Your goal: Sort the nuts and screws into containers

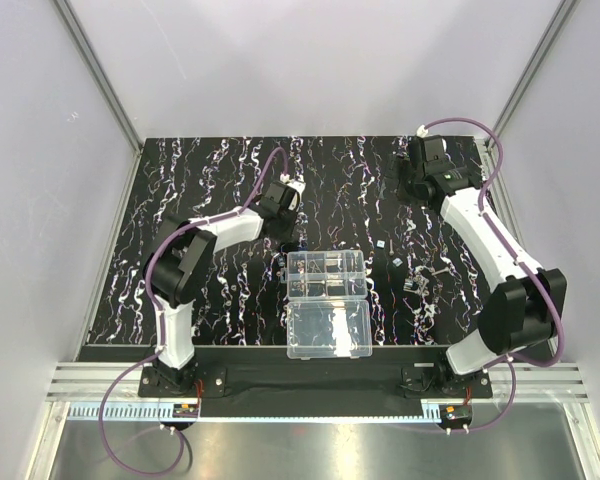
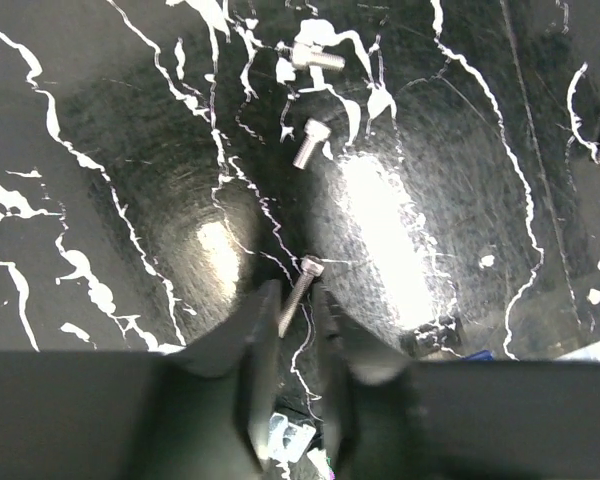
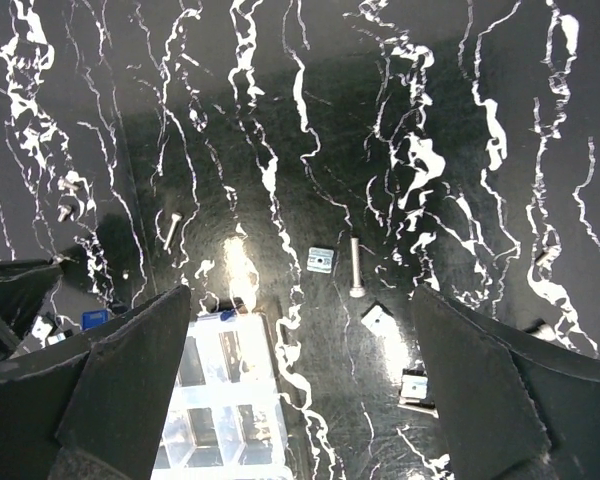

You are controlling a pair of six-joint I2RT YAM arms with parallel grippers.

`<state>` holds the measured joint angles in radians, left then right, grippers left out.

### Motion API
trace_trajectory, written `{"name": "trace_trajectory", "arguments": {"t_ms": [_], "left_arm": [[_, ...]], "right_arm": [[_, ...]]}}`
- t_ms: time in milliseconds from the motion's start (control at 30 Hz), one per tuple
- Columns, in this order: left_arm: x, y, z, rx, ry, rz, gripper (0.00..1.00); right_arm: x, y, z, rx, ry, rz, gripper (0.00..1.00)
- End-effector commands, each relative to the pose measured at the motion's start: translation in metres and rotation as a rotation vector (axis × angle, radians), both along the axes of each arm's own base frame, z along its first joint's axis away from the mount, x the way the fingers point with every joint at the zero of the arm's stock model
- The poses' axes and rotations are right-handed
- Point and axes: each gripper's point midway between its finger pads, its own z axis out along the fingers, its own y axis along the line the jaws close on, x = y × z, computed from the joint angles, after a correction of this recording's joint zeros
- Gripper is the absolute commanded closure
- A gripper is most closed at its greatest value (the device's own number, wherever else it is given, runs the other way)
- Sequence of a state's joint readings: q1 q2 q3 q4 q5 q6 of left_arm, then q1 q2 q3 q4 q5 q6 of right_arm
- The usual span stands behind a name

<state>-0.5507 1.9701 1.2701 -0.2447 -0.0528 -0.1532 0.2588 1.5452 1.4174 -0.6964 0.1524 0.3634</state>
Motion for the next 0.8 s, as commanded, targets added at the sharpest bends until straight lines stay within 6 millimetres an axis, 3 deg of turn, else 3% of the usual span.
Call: {"name": "trace_trajectory", "arguments": {"t_ms": [0,267,433,467,500,533,633,667,767], "left_arm": [[-0.006,0.001,-0.013,0.014,0.040,-0.006,0.82],[-0.004,0.005,-0.002,-0.007,-0.013,0.047,0.98],[0.009,-0.001,0.048,-0.123,-0.147,0.109,1.00],[0.011,-0.001,0.071,-0.154,-0.190,0.120,1.00],[0.010,-0.003,0.081,-0.183,-0.202,0.134,1.00],[0.006,-0.006,0.102,-0.233,-0.229,0.136,1.00],[-0.009,-0.008,0.118,-0.265,-0.245,0.123,1.00],[-0.017,-0.013,0.132,-0.285,-0.263,0.103,1.00],[-0.047,-0.031,0.134,-0.292,-0.241,0.037,1.00]], "right_arm": [[-0.001,-0.010,0.031,-0.021,-0.080,-0.026,0.00],[-0.004,-0.014,0.027,-0.026,-0.074,-0.039,0.00],[-0.003,-0.024,0.011,0.006,-0.029,-0.110,0.00],[-0.005,-0.021,0.002,0.029,0.001,-0.105,0.00],[-0.004,-0.026,-0.001,0.048,0.008,-0.122,0.00],[-0.006,-0.027,-0.008,0.068,0.024,-0.128,0.00],[-0.009,-0.030,-0.013,0.084,0.024,-0.135,0.00],[-0.009,-0.032,-0.013,0.088,0.023,-0.139,0.00],[-0.012,-0.038,-0.017,0.083,0.029,-0.156,0.00]]}}
